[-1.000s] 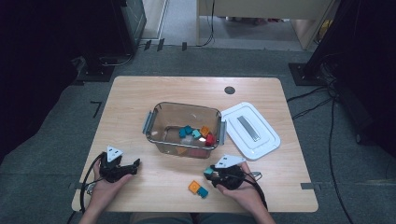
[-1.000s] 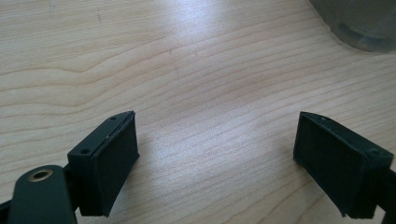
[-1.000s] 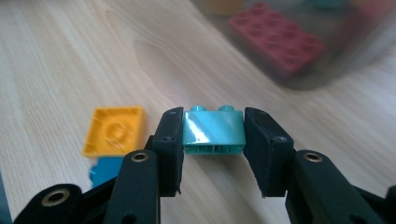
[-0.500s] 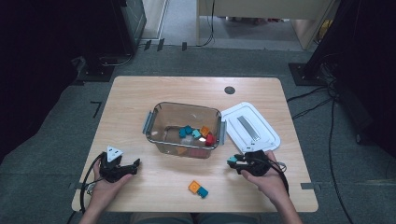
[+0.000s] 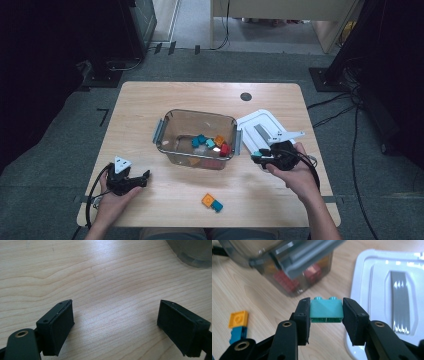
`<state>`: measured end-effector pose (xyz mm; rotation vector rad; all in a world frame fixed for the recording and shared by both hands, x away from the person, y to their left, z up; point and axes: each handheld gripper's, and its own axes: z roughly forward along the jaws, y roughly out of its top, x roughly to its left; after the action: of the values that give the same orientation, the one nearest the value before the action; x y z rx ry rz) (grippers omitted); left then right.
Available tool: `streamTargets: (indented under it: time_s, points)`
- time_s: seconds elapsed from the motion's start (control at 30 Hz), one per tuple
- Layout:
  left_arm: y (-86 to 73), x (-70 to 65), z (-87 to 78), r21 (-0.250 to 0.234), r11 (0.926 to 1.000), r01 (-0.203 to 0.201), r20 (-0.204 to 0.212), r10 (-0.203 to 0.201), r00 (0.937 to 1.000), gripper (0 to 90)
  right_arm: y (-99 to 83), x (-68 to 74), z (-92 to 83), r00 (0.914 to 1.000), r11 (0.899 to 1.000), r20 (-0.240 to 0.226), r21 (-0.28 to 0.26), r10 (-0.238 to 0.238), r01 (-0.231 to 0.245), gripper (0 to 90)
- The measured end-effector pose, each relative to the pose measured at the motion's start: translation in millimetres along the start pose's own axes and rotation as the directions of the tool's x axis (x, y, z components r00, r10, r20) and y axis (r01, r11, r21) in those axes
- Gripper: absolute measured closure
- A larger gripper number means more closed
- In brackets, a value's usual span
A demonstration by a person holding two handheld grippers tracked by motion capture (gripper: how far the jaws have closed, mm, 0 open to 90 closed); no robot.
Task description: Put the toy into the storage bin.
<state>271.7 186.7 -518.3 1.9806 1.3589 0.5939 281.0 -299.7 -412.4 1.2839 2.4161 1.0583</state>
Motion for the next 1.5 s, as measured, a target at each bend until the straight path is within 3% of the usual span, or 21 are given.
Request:
streamTargets:
  time_s: [0.17,0.23,0.4,0.47,0.57,0.77,0.9,1.03,1.3,1.5]
  points:
    - [0.0,0.0,0.1,-0.001,1.0000,0.001,0.000,-0.001,1.0000,13.5,29.5,8.8,-5.9,0.9993,0.999,-0.007,-0.034,-0.038,0.037,60.4]
    - [0.0,0.1,0.1,-0.002,1.0000,-0.001,-0.001,0.001,1.0000,13.5,33.2,10.6,-6.5,0.9991,0.999,-0.007,-0.036,-0.041,0.041,60.4]
    - [0.1,0.1,0.0,0.000,1.0000,-0.001,0.000,0.001,1.0000,13.5,63.1,28.1,-7.0,0.9957,0.994,-0.023,-0.071,-0.090,0.088,60.4]
    - [0.1,0.1,0.1,-0.001,1.0000,-0.001,0.000,0.001,1.0000,13.5,66.3,30.7,-6.2,0.9951,0.993,-0.028,-0.078,-0.095,0.092,60.4]
    - [0.0,0.1,0.1,-0.001,1.0000,-0.001,0.000,0.001,1.0000,13.5,81.4,44.3,2.0,0.9919,0.989,-0.046,-0.094,-0.118,0.113,60.4]
    - [0.0,0.1,0.1,-0.001,1.0000,-0.001,0.000,0.001,1.0000,13.5,95.5,60.4,29.4,0.9857,0.986,-0.065,-0.062,-0.156,0.152,60.4]
    - [0.0,0.1,0.1,-0.001,1.0000,-0.001,0.000,0.001,1.0000,13.5,101.0,64.9,43.4,0.9868,0.989,-0.079,-0.062,-0.141,0.137,59.2]
    - [0.0,0.1,0.1,-0.001,1.0000,-0.001,0.000,0.001,1.0000,13.5,101.7,66.2,45.4,0.9873,0.990,-0.093,-0.067,-0.129,0.123,48.1]
    - [0.0,0.1,0.0,-0.001,1.0000,-0.001,0.000,0.001,1.0000,13.5,91.2,60.0,32.4,0.9891,0.991,-0.093,-0.075,-0.114,0.107,35.5]
    - [0.1,0.1,0.0,0.000,1.0000,-0.001,0.000,0.001,1.0000,13.5,74.0,45.3,12.8,0.9957,0.994,-0.049,-0.080,-0.078,0.074,23.9]
